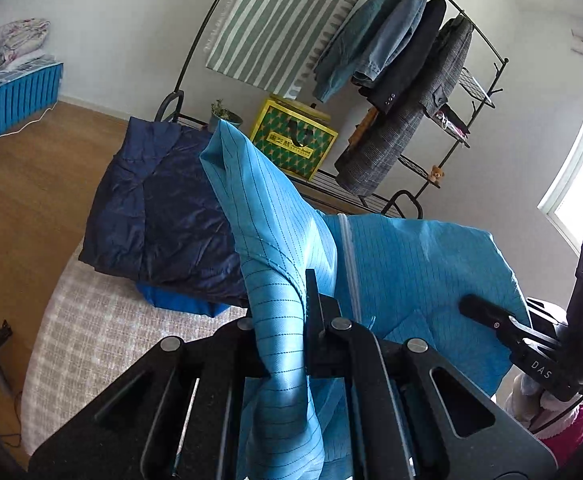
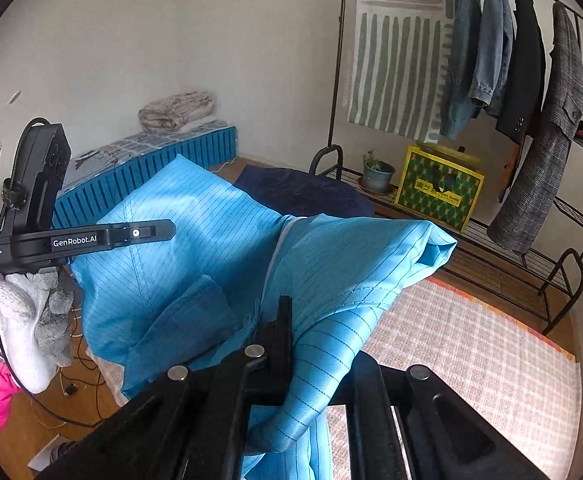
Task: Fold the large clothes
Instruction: 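Carry the folded coat with both tools onto the dark blue clothes stack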
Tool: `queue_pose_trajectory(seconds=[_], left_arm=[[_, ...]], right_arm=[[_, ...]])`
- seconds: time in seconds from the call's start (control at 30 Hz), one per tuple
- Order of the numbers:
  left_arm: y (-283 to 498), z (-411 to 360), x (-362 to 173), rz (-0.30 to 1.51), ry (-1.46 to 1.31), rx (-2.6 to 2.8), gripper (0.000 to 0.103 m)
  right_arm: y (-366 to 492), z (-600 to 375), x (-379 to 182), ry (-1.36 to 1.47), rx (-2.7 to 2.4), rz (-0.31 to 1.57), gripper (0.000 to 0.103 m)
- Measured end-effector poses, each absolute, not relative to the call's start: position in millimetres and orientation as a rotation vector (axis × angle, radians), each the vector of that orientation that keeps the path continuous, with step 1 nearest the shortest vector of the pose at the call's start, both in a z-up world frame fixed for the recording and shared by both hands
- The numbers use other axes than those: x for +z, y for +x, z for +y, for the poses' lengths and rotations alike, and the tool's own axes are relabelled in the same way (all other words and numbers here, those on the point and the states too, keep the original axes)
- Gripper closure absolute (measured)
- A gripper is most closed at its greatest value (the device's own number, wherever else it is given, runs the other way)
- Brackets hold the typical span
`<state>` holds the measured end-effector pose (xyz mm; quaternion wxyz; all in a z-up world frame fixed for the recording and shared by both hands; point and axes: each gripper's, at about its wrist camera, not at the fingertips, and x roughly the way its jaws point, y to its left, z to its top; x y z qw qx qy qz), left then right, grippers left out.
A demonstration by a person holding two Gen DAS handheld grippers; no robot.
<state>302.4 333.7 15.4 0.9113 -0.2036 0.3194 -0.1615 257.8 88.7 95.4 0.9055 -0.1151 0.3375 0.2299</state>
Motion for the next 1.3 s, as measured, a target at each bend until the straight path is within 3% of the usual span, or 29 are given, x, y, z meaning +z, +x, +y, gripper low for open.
queue_pose_trajectory(seconds=[0.53, 0.93, 1.0, 1.03, 1.1, 1.13, 1.3], left_arm=[[487.2, 414.0, 43.0, 0.591, -0.401, -0.185, 0.099], [609.6, 420.4, -40.7, 0.727, -0.204, 0.041, 0.098], [624.4, 419.0, -59.6, 0.770, -0.107, 0.149, 0.090], [629.2, 420.9, -67.1, 0.787, -0.095, 0.186, 0.088], [633.5, 429.8, -79.0, 0.798, -0.138, 0.216, 0.066], [633.6, 434.2, -82.6, 0.796, -0.157, 0.237, 0.063], [624.5, 439.4, -82.9, 0.767, -0.120, 0.330, 0.063]], right_arm=[[455.8, 172.3, 87.1, -0.243, 0.540, 0.618, 0.100], [549.0, 171.9, -18.0, -0.093, 0.523, 0.773, 0.100], [556.2, 166.1, -39.6, -0.080, 0.506, 0.817, 0.099], [558.2, 163.1, -49.2, -0.080, 0.491, 0.838, 0.097], [561.7, 156.7, -63.2, -0.075, 0.470, 0.879, 0.086], [562.9, 153.8, -68.3, -0.077, 0.458, 0.896, 0.083], [559.4, 141.4, -68.6, -0.070, 0.425, 0.909, 0.063]])
